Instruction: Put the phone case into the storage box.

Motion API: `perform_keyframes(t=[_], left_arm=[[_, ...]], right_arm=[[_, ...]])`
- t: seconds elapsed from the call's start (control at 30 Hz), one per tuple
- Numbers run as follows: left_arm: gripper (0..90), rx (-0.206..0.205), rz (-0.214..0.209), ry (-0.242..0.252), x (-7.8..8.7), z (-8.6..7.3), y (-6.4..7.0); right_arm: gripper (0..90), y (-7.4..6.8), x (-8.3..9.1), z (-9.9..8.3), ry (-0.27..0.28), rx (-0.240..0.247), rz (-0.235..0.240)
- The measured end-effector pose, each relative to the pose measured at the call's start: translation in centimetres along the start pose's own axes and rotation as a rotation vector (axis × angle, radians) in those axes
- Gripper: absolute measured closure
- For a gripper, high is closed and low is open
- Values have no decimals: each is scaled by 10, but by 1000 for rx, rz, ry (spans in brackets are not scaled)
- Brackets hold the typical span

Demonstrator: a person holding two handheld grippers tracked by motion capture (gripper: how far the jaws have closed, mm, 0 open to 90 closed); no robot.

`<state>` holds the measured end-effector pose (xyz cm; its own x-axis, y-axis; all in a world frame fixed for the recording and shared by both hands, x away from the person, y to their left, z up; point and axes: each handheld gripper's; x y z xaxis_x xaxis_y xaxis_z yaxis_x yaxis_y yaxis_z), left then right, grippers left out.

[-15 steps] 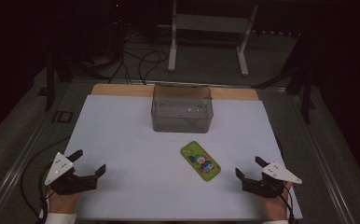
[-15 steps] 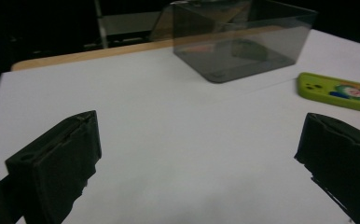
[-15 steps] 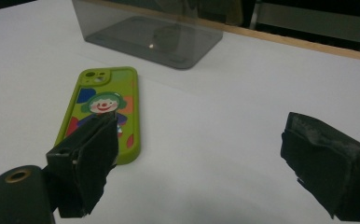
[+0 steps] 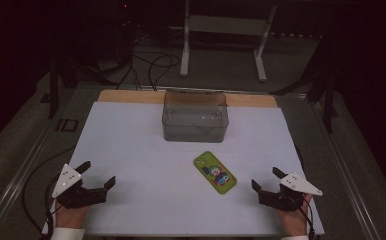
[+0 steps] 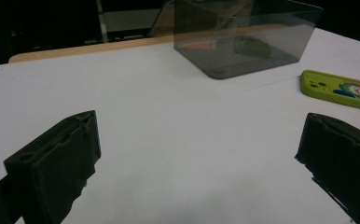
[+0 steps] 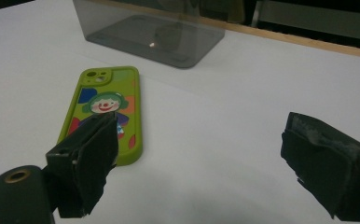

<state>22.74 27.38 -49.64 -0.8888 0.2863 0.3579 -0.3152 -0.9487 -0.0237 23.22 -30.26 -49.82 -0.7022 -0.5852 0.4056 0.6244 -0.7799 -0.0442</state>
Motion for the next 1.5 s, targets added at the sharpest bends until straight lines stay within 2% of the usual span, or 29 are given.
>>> perform_keyframes(t=[0.4, 1.03, 1.27, 1.5], left_arm=[[0, 16, 23, -8, -2, -1, 2], [0, 13, 31, -10, -3, -2, 2], [0, 7, 33, -12, -4, -2, 3], [0, 1, 36, -15, -4, -2, 3]], right_arm=[[86, -7, -2, 13, -4, -6, 27], [87, -16, -10, 37, -77, 15, 44], [86, -21, -20, 49, -124, 17, 49], [81, -26, -26, 54, -141, 22, 59]])
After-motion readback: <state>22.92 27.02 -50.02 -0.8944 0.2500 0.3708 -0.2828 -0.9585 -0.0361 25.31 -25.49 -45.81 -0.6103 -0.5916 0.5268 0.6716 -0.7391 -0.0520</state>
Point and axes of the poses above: each handheld gripper's, and its own axes: x roughly backward along the jaws, z roughly out of its top, y roughly to its right, and after that the axes turned 11 degrees about z, right-handed
